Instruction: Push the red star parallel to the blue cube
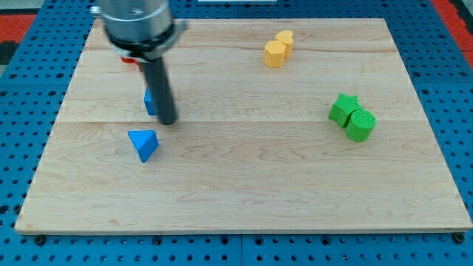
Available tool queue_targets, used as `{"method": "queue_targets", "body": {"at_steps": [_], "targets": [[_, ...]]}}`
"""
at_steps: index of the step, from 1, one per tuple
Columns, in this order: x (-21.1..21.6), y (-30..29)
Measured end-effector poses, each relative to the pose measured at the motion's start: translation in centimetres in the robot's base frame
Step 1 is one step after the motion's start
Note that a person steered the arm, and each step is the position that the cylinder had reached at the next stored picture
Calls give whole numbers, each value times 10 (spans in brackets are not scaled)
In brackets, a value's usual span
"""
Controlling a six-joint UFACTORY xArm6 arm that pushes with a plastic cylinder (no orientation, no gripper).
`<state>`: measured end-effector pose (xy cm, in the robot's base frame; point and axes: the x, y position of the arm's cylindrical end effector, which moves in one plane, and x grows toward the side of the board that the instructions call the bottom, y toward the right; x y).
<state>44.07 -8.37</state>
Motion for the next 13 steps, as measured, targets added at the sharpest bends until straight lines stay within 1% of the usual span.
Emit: {"method": "queue_targets", "body": {"at_steps": [1,2,3,4,5,6,7,9,10,11,12,13], "targets": [[-35,20],[-80,-8],[-87,-65],[-104,-122],[-147,-121],[-156,-47],[-156,-17],[-107,19],[-134,13],[-134,34],[-110,51],[-106,58]]}}
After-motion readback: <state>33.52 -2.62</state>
